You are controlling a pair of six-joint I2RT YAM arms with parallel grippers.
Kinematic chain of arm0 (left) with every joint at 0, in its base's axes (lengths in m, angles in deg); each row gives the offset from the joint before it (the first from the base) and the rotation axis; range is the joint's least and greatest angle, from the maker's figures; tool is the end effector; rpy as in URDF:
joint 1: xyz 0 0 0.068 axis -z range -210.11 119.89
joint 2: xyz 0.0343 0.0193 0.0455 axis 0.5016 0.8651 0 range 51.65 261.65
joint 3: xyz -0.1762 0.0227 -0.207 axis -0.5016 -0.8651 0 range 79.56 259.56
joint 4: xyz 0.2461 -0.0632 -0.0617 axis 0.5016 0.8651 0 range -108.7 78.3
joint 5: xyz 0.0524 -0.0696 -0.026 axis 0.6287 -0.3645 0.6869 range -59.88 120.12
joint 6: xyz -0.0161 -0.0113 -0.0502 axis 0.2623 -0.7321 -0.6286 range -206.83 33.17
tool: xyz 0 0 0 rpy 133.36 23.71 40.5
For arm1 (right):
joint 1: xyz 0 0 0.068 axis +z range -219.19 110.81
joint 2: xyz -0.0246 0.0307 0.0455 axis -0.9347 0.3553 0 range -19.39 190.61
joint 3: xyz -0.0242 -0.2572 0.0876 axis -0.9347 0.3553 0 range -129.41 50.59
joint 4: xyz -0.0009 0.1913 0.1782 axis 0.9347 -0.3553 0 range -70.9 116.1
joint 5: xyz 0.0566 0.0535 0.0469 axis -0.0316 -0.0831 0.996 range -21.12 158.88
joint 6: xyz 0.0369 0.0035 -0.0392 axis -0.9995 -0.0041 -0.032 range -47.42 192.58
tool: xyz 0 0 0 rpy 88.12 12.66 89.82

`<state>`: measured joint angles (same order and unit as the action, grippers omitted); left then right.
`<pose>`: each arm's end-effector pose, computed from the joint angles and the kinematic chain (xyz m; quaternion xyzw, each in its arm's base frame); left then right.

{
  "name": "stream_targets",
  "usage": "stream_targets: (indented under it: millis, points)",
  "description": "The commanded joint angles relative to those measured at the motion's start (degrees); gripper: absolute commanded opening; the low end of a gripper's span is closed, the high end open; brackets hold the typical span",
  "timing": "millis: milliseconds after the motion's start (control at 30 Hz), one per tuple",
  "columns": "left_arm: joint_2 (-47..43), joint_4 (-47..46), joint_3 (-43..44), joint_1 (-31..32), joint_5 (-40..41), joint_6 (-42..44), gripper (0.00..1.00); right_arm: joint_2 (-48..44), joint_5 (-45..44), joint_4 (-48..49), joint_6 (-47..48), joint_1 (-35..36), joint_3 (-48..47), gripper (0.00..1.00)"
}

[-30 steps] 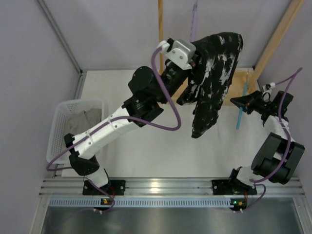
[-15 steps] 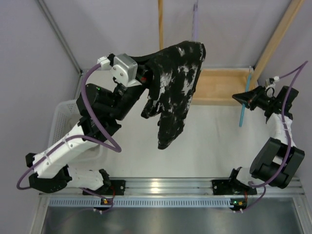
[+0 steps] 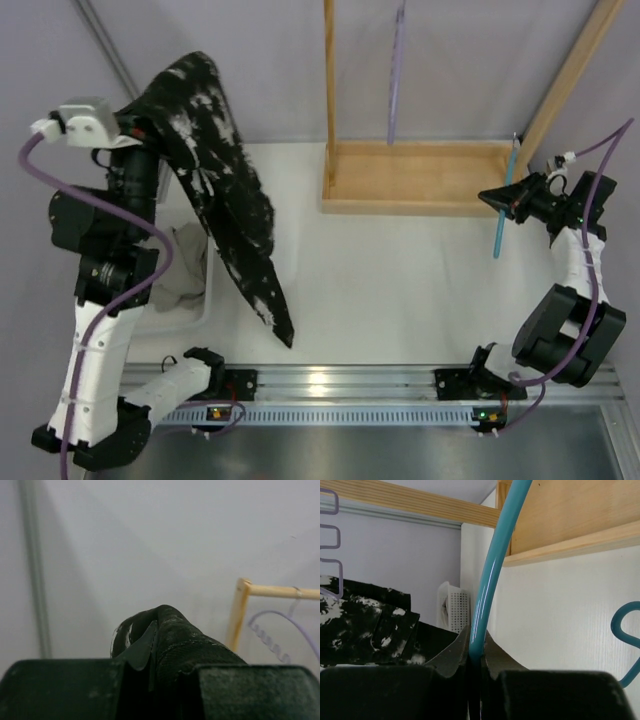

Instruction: Remove the trousers from the hanger

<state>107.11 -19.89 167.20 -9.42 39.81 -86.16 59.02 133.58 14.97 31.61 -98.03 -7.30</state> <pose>0.1302 -0.0428 0.5722 0.0145 0.4782 -0.1130 0.8708 0.2725 -0.1132 0.2955 0.2081 0.7542 0.5081 0.3602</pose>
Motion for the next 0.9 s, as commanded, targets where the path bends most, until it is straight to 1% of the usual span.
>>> stream_targets:
  millis: [0, 33, 100, 133, 200, 233, 300, 333, 367, 400, 467, 533, 567, 600, 667, 700, 867]
  points:
    - [-5.54, -6.29, 4.38, -7.22, 2.95, -4.45, 0.0, -0.72, 0.24, 2.0, 1.68, -0.08, -4.77, 0.0]
    - [-5.63, -6.28, 4.91, -10.02, 6.01, -2.18, 0.0, -0.54, 0.24, 2.26, 1.51, -0.08, -4.95, 0.0]
    - [-5.11, -6.63, 7.01, -11.89, 9.8, 1.33, 0.0, -0.45, 0.16, 2.78, 0.81, 0.27, -5.04, 0.0]
    - [-4.67, -7.33, 7.89, -12.42, 12.52, 5.36, 0.0, -0.37, 0.16, 3.13, 0.54, 0.28, -5.04, 0.0]
    - [-2.48, -9.17, 10.09, -12.43, 14.82, 9.95, 0.0, -0.28, 0.07, 3.49, 0.19, 0.63, -5.04, 0.0]
    - [-1.42, -9.53, 11.4, -12.34, 15.44, 13.62, 0.0, -0.28, 0.15, 3.66, 0.1, 0.8, -5.04, 0.0]
    - [2.61, -9.97, 15.62, -12.16, 17.28, 17.24, 0.0, -0.36, 0.07, 4.36, -0.6, 1.24, -4.87, 0.0]
    - [4.2, -11.97, 17.55, -12.16, 17.29, 21.09, 0.0, -0.36, -0.02, 4.8, -1.12, 1.42, -4.87, 0.0]
    - [5.52, -11.99, 18.87, -12.16, 16.68, 23.13, 0.0, -0.45, -0.11, 5.07, -1.3, 1.59, -4.87, 0.0]
    - [8.67, -12.17, 20.11, -12.16, 16.15, 26.63, 0.0, -0.45, -0.11, 5.33, -1.57, 1.77, -4.95, 0.0]
    - [11.76, -13.13, 24.41, -12.16, 14.57, 30.43, 0.0, -0.45, -0.11, 5.86, -2.01, 2.03, -5.13, 0.0]
    - [17.28, -14.09, 28.97, -12.16, 14.3, 35.18, 0.0, -0.36, -0.11, 5.95, -2.1, 2.3, -5.22, 0.0]
    - [19.31, -16.28, 29.95, -12.25, 13.78, 37.11, 0.0, -0.36, -0.11, 5.95, -2.1, 2.3, -5.3, 0.0]
    - [20.72, -16.56, 31.18, -12.34, 13.25, 39.04, 0.0, -0.28, -0.19, 6.04, -2.18, 2.47, -5.31, 0.0]
    - [24.24, -17.96, 33.91, -12.86, 11.5, 39.41, 0.0, -0.19, -0.11, 6.04, -2.18, 2.65, -5.31, 0.0]
    - [25.21, -18.66, 34.44, -14.08, 9.66, 39.59, 0.0, -0.19, -0.02, 6.04, -2.18, 2.74, -5.22, 0.0]
    - [32.59, -18.67, 41.91, -19.45, 5.52, 39.06, 0.0, -0.19, 0.15, 6.04, -1.83, 2.82, -5.13, 0.0]
